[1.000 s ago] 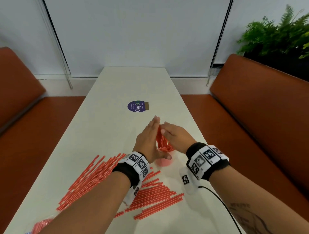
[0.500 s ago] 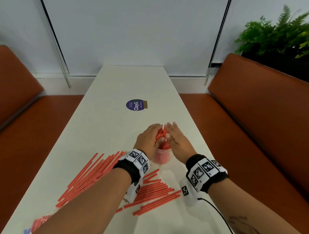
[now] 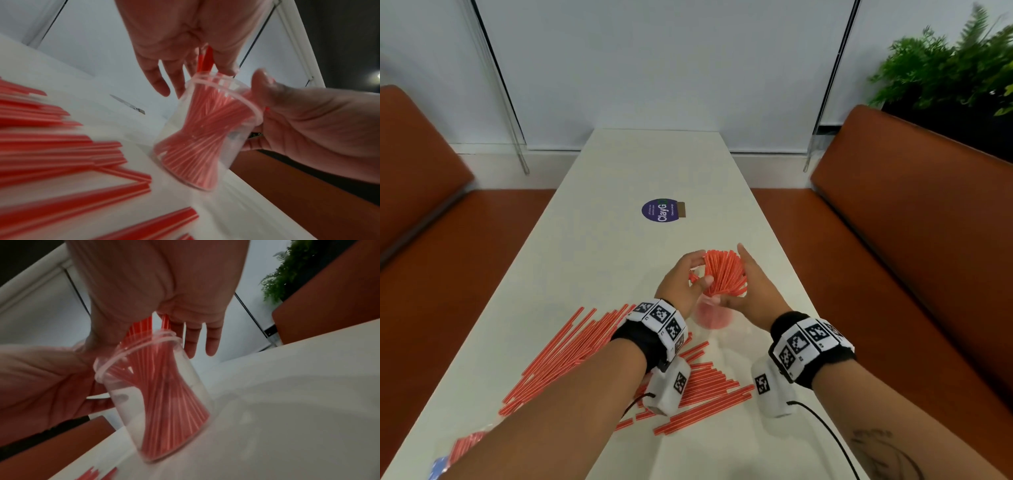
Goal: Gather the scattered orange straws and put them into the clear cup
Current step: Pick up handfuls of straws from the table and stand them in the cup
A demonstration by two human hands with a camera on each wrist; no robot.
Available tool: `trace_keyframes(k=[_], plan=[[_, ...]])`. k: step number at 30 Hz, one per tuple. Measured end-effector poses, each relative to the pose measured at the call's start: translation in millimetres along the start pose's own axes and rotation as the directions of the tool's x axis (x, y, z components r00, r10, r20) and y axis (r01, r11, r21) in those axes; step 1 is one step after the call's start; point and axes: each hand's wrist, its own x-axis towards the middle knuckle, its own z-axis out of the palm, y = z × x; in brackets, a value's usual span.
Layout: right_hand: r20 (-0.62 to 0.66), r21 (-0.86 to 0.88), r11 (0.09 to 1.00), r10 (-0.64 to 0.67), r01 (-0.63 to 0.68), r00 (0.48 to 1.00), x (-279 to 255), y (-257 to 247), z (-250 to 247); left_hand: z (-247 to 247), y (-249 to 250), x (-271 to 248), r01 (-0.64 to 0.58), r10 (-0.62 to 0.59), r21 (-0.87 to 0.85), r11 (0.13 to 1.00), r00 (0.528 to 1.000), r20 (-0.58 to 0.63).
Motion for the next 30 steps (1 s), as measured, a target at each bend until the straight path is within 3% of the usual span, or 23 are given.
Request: trace_keyframes(k=[6, 8, 12, 15, 18, 20, 22, 24, 27, 29, 30], plan=[[-0.033, -0.146, 0.989, -0.04, 0.034, 0.999, 16.0, -9.3, 0.7, 4.1, 3.7, 7.0, -0.069, 0.076, 0.21, 0.975, 0.997, -0.022], [-0.053, -0.159, 0.987, -0.036, 0.027, 0.998, 21.0, -8.1, 1.1, 6.9, 2.5, 9.7, -0.045, 0.053, 0.153, 0.987, 0.998, -0.045], [-0.08, -0.24, 0.97, -0.06, 0.039, 0.995, 25.5, -8.6, -5.5, 4.3, 4.3, 11.4, 0.079, -0.086, -0.163, 0.983, 0.996, -0.035], [-0.133, -0.22, 0.969, -0.139, 0.107, 0.981, 19.5, -9.2, -8.4, -3.4, 4.1, 10.3, 0.128, -0.141, -0.198, 0.972, 0.988, -0.055], [-0.052, -0.405, 0.884, -0.278, 0.235, 0.959, 12.8, -11.6, 0.0, -8.4, 3.9, 3.6, 0.132, -0.14, -0.147, 0.98, 0.989, -0.043], [0.071, -0.554, 0.791, -0.266, 0.26, 0.961, 11.5, -12.0, 4.9, -14.5, 5.9, -1.1, 0.13, -0.133, -0.086, 0.988, 0.99, -0.039], [0.063, -0.625, 0.752, -0.217, 0.208, 0.974, 9.1, -17.4, 2.6, -26.4, 8.6, -6.3, 0.123, -0.123, 0.004, 0.992, 0.992, -0.035], [-0.069, -0.59, 0.794, -0.232, 0.148, 0.97, 2.9, -28.8, -4.8, -43.9, 11.5, -14.5, 0.125, -0.124, 0.086, 0.988, 0.992, -0.016], [-0.271, -0.466, 0.863, -0.348, 0.193, 0.898, -14.6, -46.4, -12.5, -71.5, 16.0, -35.3, 0.131, -0.138, 0.227, 0.965, 0.99, 0.016], [-0.195, -0.46, 0.836, -0.423, 0.298, 0.885, -31.5, -59.4, -11.4, -83.8, 17.9, -53.9, 0.142, -0.168, 0.371, 0.918, 0.985, 0.04], [-0.061, -0.442, 0.829, -0.409, 0.343, 0.91, -40.8, -64.5, -8.6, -87.5, 17.9, -63.8, 0.153, -0.195, 0.432, 0.889, 0.979, 0.054]])
